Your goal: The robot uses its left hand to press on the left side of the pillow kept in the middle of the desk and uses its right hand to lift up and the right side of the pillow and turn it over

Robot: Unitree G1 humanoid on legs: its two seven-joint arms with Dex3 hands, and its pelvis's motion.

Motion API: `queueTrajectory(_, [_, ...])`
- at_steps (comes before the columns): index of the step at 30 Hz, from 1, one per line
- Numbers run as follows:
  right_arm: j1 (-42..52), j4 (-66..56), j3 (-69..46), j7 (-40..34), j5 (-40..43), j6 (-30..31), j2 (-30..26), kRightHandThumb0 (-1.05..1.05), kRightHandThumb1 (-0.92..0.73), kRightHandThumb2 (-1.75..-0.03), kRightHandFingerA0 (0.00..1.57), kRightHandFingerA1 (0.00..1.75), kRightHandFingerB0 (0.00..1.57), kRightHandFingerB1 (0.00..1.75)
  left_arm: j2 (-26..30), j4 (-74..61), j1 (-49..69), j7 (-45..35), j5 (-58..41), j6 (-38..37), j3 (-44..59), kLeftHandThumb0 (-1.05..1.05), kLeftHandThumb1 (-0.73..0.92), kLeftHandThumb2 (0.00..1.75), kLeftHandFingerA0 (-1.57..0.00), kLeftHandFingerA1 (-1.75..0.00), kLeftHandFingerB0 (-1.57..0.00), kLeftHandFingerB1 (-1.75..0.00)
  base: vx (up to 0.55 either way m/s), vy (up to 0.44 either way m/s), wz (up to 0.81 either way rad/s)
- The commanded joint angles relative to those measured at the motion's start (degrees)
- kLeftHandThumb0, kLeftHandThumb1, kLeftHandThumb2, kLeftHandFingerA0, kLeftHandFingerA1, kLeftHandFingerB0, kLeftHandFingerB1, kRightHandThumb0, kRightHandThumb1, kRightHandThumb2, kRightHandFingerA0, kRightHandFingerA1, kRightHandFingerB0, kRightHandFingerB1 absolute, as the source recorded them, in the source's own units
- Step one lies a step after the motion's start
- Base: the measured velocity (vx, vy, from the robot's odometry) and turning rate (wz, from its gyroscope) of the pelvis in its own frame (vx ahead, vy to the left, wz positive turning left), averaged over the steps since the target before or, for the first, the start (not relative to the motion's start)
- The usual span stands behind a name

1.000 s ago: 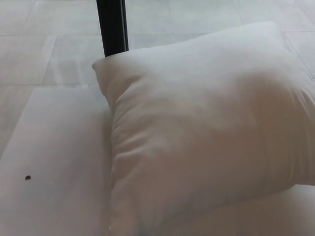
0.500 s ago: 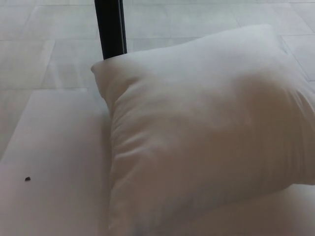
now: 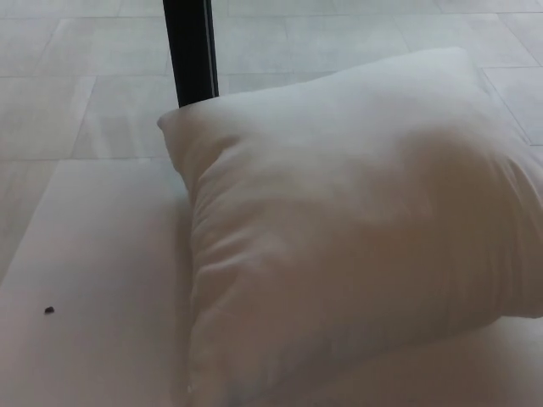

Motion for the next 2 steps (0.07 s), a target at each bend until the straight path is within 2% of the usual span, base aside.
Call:
queueTrajectory(1, [1.14,1.61,9.49,-8.46,-5.67,-11.96,0.01,-0.36,-0.43,-0.59,1.57,1.46,0.45,0.96,3.40,4.11,2.51,6.26,12.41,-18.68,-8.76,-0.64,0.23,0.65,-1.01,-1.25,-0.74,-0.55,0.00,0.000,0.00])
queueTrajectory(2, [1.14,1.61,9.49,-8.46,-5.67,-11.96,0.01,-0.36,-0.43,-0.59,1.57,1.46,0.45,0.96,3.40,4.11,2.51,6.26,12.41,-18.68,-8.76,-0.64,0.23,0.65,-1.01,-1.25,-0.74,-0.55,0.00,0.000,0.00])
